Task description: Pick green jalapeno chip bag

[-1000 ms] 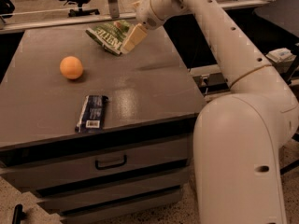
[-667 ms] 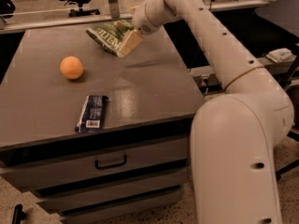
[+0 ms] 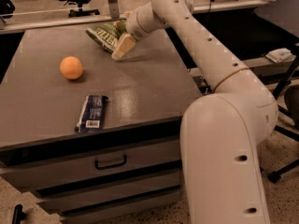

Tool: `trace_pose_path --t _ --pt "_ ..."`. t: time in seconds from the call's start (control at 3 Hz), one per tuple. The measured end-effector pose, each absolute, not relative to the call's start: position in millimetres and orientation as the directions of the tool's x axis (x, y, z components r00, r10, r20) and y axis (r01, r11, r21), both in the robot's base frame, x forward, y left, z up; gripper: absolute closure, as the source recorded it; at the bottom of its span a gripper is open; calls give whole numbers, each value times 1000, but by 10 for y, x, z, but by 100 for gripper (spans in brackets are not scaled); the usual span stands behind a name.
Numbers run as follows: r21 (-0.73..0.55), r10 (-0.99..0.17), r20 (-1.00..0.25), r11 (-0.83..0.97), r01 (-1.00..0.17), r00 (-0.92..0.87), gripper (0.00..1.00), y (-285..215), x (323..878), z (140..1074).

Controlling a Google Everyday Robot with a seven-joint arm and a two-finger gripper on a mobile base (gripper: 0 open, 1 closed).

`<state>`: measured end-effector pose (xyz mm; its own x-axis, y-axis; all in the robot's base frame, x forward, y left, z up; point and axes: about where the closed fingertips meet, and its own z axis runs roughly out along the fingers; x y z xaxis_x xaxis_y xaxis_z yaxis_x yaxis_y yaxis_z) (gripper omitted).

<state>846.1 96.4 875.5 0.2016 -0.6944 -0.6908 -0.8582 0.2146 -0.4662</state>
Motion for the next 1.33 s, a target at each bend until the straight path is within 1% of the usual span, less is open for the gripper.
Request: trace_pose_path --t 0.33,0.67,1.33 --pt "-488 -696 -685 222 -844 213 0 1081 8554 8735" --pt "-506 -691 -680 202 -838 245 17 1188 8590 8674" --pt "-509 -691 -679 199 -838 248 64 1194 8592 8696"
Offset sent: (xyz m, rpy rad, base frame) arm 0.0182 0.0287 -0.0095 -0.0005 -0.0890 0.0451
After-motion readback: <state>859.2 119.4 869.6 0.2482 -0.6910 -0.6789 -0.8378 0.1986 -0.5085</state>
